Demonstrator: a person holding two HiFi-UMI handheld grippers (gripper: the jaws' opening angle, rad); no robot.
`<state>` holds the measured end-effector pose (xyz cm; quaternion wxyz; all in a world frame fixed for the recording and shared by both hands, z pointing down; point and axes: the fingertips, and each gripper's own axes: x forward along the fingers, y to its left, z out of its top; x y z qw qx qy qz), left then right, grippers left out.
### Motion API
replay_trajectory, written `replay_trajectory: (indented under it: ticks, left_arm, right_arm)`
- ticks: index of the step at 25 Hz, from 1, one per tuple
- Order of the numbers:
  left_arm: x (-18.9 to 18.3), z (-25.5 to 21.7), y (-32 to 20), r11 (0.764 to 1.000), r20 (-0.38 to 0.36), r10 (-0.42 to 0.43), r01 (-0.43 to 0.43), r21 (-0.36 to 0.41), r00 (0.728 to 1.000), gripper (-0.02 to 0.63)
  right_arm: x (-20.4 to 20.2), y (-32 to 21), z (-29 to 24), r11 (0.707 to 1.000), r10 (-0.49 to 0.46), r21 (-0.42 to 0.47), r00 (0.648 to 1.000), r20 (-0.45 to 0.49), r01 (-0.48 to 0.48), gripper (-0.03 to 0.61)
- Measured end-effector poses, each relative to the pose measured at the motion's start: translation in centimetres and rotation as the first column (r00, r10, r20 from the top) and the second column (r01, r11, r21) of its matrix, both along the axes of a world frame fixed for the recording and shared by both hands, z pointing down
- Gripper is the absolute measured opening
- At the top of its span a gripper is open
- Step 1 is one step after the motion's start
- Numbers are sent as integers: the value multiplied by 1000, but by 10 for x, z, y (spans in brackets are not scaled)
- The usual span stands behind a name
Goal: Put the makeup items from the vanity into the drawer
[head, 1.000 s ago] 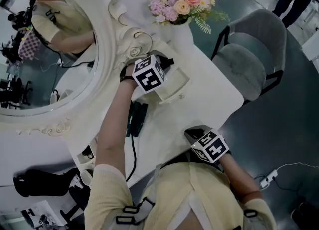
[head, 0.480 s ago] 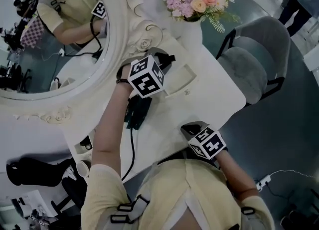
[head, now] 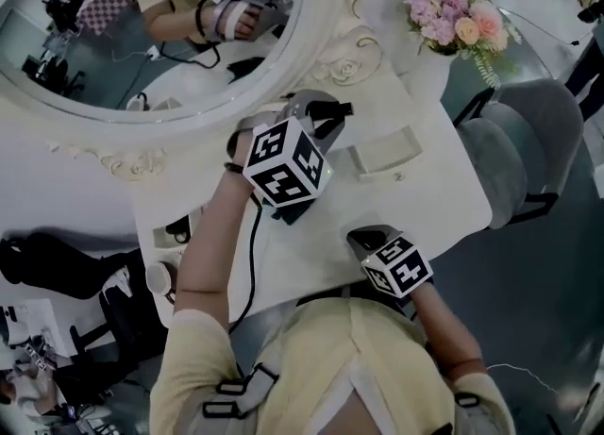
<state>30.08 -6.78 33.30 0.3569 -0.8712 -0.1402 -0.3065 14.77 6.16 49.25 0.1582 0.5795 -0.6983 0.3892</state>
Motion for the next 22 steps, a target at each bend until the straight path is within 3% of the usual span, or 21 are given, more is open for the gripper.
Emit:
replay_trajectory:
  ticks: [5, 11, 15, 22]
  left_arm:
    - [-58, -12, -35, 993, -26, -116, 116, 12, 993, 110]
    - [-130, -11, -75, 965, -22, -264, 264, -4, 964, 110]
    - [-178, -10, -100, 930, -21, -366, 366, -8, 930, 110]
    - [-259, -4, -134, 849, 4, -528, 528, 7, 849, 110]
  right_arm:
    - [-25, -27, -3, 993, -114, 5, 993, -9, 114, 2]
    - [-60, -58, -8, 971, -239, 17, 971, -19, 240, 2]
    - [-83, -72, -8, 951, -307, 18, 952, -22, 307, 2]
    - [-119, -91, -9, 901, -433, 21, 901, -31, 434, 2]
